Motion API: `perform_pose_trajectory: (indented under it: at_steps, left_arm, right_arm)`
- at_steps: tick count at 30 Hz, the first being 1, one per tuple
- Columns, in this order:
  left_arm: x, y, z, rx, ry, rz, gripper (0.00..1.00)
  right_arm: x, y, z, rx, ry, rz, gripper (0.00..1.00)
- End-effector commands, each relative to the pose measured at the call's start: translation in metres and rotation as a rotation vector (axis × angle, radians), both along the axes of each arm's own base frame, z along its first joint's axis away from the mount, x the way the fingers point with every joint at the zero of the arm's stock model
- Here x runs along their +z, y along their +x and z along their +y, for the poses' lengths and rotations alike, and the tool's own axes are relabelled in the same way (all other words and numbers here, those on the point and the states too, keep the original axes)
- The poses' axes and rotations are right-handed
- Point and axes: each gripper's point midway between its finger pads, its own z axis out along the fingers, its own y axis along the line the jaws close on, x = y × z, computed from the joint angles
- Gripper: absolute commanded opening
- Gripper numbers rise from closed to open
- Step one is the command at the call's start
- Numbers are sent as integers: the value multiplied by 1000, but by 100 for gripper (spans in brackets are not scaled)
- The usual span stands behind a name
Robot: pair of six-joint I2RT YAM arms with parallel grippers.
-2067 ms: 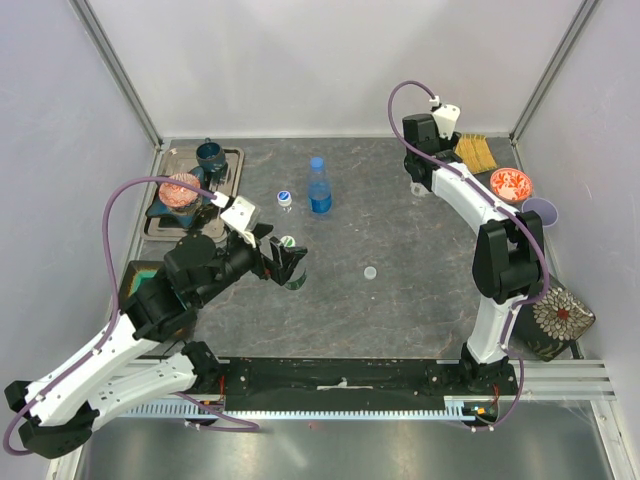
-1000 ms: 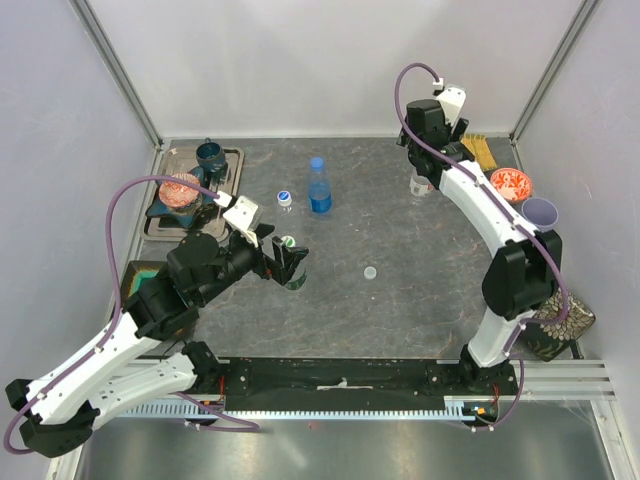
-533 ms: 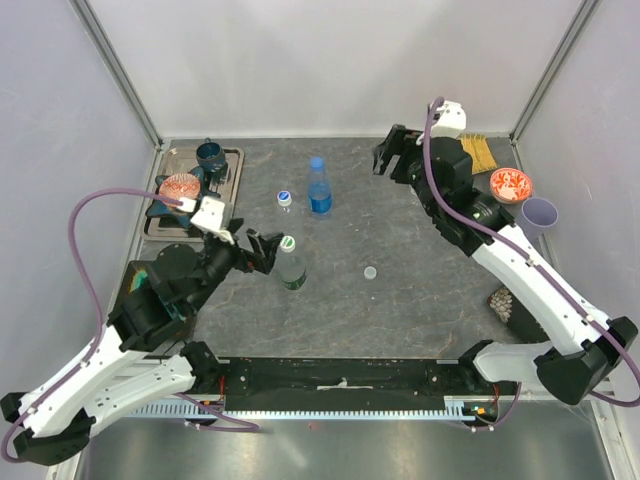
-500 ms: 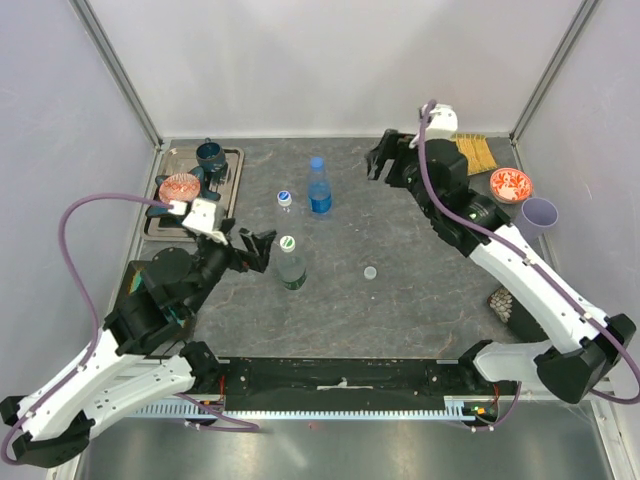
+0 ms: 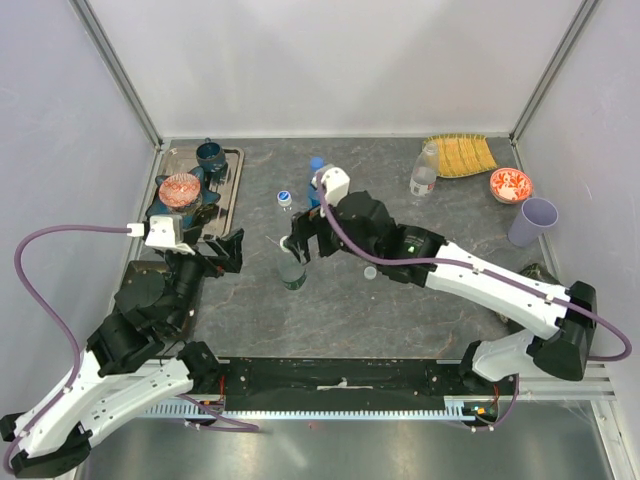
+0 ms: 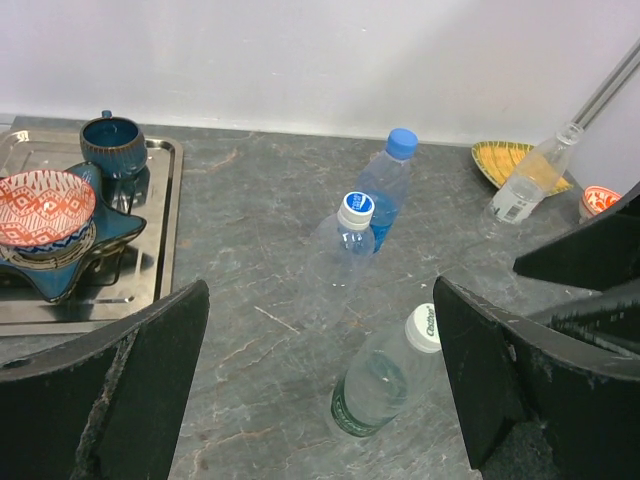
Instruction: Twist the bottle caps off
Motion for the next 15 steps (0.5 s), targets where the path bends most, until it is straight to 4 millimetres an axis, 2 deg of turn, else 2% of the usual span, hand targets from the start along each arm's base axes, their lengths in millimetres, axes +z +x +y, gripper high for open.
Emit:
perform_pose_trajectory:
  at_steps: [1,5,6,9,15]
  left_arm:
    - [-3,-2,12,53,-64,4,100]
    - [-7,-3,12,49,-64,7,100]
    - [-8,-3,12,50,-64,11,100]
    - [-9,-3,11,48,-63,15,100]
    - [-11,-4,12,44,-63,18,100]
  right_arm:
    - [6,-8,22,33,-7,-56,98]
    - [-12,-8,34,32,-54,-48,98]
    - [-21,-3,36,13,-77,-45,98]
    - [-33,9,38,-43,-108,-51,98]
    - [-50,26,49,-93,-140,-57,98]
